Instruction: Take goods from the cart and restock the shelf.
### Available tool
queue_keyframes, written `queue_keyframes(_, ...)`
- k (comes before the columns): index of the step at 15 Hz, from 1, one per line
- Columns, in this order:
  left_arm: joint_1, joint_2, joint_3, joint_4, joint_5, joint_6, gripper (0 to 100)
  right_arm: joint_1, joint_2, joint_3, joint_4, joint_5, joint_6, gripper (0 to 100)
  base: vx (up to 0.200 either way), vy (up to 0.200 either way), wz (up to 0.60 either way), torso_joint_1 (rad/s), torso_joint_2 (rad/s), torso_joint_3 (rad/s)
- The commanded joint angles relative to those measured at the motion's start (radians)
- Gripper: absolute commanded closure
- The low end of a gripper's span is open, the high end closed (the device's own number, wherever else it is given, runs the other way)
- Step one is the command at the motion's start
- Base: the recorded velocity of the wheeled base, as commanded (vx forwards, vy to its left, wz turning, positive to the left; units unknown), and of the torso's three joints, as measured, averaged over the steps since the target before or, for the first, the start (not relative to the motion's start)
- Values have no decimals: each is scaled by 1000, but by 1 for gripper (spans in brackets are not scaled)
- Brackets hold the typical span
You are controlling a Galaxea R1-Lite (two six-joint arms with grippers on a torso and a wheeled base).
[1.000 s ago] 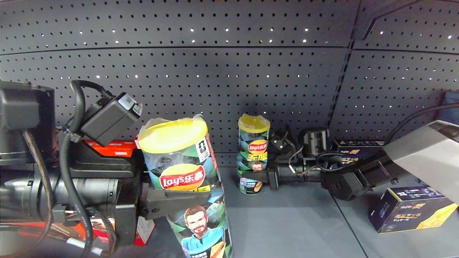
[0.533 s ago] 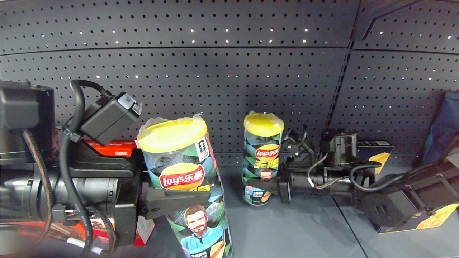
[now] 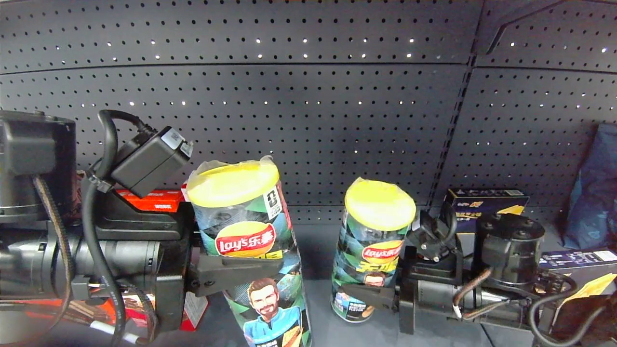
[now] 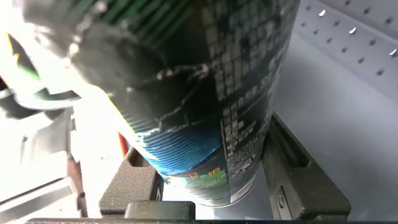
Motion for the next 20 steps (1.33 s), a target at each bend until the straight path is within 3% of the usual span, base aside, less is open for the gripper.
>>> queue_keyframes(1,0,2,0,0,2,0,100,22,-11,86,-39,-1,2,100,0,0,0,0,0,0)
queue_keyframes(13,2,-1,3,1,5,-2,100,-28,77,84,-88,6,2,100,0,0,0,0,0,0)
queue_keyframes(20,2,-1,31,-5,5,-2,100,8,82,67,-101,9,1,100,0,0,0,0,0,0)
